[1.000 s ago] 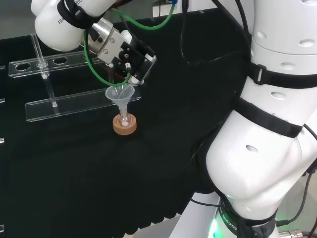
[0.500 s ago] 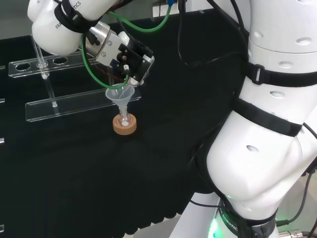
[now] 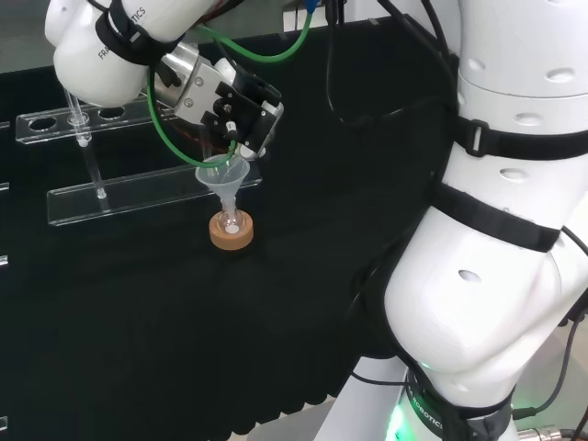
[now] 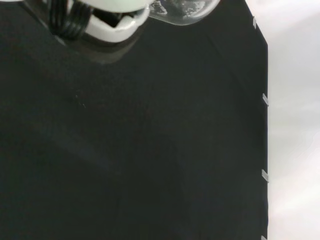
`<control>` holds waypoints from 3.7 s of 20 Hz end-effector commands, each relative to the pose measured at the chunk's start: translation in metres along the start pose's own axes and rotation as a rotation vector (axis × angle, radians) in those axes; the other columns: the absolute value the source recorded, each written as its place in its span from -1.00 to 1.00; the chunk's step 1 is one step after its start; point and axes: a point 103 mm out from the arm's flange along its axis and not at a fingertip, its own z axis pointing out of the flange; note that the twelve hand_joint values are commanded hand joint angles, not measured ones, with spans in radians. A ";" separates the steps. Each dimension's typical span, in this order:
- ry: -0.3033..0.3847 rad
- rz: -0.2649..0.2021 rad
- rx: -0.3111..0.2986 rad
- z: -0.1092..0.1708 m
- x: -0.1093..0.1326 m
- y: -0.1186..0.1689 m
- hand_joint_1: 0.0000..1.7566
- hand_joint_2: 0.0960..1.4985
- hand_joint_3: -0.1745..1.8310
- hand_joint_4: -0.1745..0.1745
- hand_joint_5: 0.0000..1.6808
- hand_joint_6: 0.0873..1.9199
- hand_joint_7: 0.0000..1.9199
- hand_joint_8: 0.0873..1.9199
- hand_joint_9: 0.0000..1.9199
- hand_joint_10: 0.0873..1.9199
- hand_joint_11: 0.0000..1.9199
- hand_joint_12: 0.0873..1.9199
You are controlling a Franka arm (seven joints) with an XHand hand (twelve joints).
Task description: Pour all the NaCl from the weighing funnel into the round-bottom flask.
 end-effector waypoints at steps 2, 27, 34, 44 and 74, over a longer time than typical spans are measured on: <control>-0.024 0.003 -0.001 -0.002 0.001 0.000 0.28 -0.09 -0.34 1.00 0.57 -0.52 -0.37 -0.36 0.12 -0.87 0.07 -0.11; -0.124 0.015 -0.017 -0.012 0.008 -0.001 0.28 -0.10 -0.34 1.00 0.56 -0.52 -0.37 -0.36 0.12 -0.88 0.07 -0.11; -0.160 0.018 -0.020 -0.017 0.012 0.000 0.28 -0.10 -0.34 1.00 0.56 -0.52 -0.37 -0.36 0.12 -0.88 0.07 -0.11; -0.196 0.022 -0.015 -0.019 0.016 0.000 0.28 -0.10 -0.33 1.00 0.56 -0.52 -0.37 -0.36 0.12 -0.88 0.07 -0.12; -0.250 0.019 -0.033 -0.025 0.024 0.000 0.28 -0.10 -0.33 1.00 0.57 -0.52 -0.37 -0.36 0.12 -0.89 0.07 -0.12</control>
